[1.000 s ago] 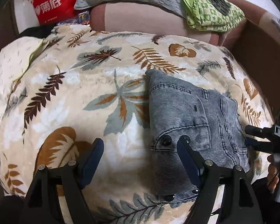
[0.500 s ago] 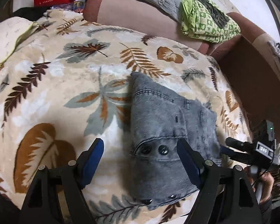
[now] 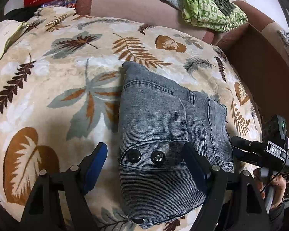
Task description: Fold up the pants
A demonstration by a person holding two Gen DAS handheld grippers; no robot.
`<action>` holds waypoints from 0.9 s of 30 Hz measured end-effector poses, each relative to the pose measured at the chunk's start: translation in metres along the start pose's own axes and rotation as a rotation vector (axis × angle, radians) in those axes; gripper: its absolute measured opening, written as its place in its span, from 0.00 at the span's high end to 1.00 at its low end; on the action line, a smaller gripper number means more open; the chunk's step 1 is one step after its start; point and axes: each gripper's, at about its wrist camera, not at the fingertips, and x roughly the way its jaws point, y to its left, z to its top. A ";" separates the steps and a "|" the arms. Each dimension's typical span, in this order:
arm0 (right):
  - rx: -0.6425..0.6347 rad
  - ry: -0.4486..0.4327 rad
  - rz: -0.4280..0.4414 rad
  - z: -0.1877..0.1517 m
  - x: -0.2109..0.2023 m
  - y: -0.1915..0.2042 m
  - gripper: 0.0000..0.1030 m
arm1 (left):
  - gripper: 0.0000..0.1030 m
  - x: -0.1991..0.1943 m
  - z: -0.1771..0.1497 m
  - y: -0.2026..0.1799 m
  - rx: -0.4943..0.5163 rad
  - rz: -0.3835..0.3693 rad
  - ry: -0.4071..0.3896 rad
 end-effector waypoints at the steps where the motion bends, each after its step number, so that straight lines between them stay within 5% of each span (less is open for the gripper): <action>1: -0.001 -0.001 -0.002 0.000 0.001 0.000 0.29 | 0.21 0.001 -0.001 0.002 -0.003 -0.003 0.004; 10: 0.000 0.004 -0.013 0.001 0.006 0.006 0.29 | 0.21 0.013 -0.004 0.012 -0.022 -0.050 0.031; 16: -0.030 0.024 -0.010 0.006 0.007 0.020 0.29 | 0.18 0.024 0.001 0.045 -0.186 -0.260 0.107; 19: -0.038 0.044 -0.036 0.013 0.015 0.021 0.29 | 0.17 0.014 0.012 0.045 -0.204 -0.342 0.059; 24: -0.035 0.071 -0.052 0.021 0.034 0.025 0.28 | 0.16 0.050 0.010 0.040 -0.212 -0.337 0.176; 27: -0.049 0.078 -0.068 0.021 0.040 0.032 0.28 | 0.16 0.047 0.010 0.030 -0.164 -0.311 0.151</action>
